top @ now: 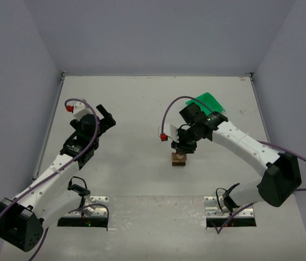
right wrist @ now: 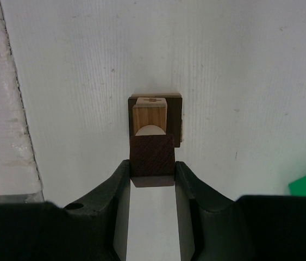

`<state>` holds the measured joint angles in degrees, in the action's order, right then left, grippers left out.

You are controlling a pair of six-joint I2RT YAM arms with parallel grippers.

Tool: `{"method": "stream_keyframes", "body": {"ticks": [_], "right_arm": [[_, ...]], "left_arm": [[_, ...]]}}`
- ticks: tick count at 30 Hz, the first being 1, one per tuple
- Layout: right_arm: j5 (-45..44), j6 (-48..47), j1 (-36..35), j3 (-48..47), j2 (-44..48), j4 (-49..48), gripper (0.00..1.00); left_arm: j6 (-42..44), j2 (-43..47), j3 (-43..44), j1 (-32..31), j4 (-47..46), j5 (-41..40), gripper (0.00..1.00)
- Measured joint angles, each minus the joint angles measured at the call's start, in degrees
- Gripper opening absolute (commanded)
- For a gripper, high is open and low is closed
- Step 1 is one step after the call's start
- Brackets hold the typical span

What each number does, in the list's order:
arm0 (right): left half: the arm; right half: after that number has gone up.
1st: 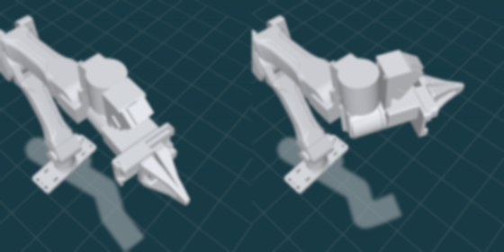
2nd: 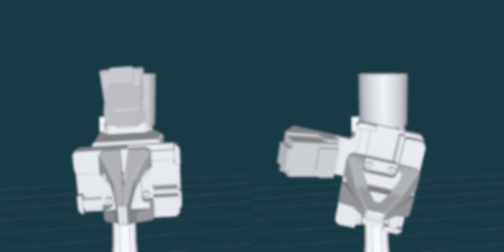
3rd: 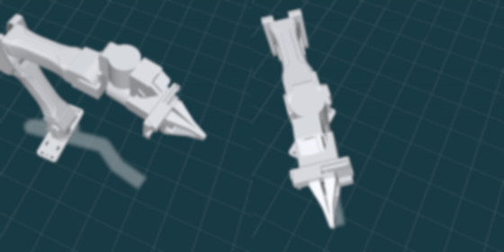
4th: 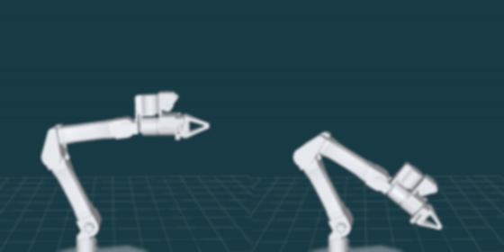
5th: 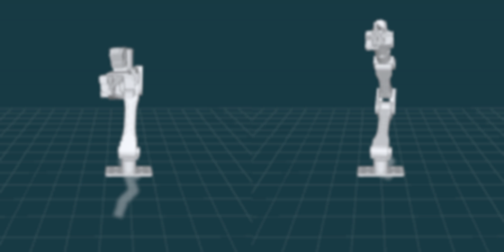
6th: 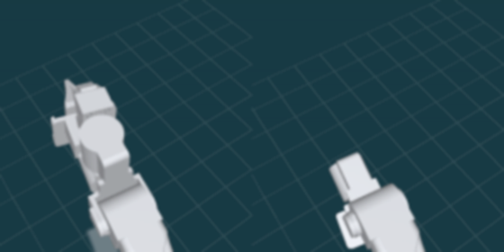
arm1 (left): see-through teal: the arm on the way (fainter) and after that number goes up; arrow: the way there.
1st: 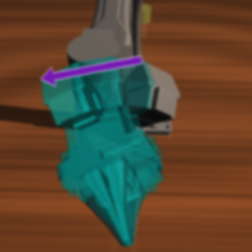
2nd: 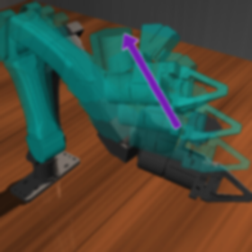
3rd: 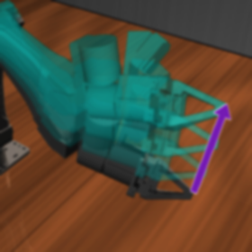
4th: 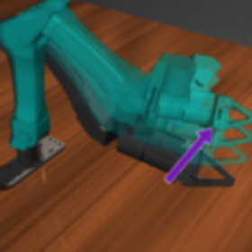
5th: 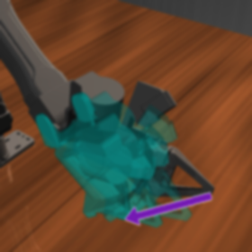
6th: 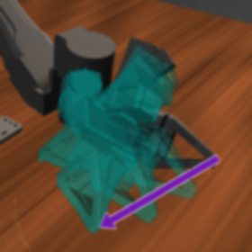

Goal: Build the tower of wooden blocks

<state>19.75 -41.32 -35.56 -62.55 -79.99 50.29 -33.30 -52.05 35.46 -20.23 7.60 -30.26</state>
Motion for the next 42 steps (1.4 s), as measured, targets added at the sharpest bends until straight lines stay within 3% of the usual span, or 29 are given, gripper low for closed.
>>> {"method": "stream_keyframes", "body": {"ticks": [16, 42], "right_arm": [[-4.98, 3.67, -2.01, 3.75, 1.66, -4.34, 0.2], [-5.22, 3.89, -2.86, 4.85, 1.73, -5.23, 0.22]], "left_arm": [[-0.2, 1.23, 0.02, 0.0, 1.47, 0.04, 1.0], [-0.61, 1.7, 0.02, 0.0, 2.14, -0.61, 1.0]]}}
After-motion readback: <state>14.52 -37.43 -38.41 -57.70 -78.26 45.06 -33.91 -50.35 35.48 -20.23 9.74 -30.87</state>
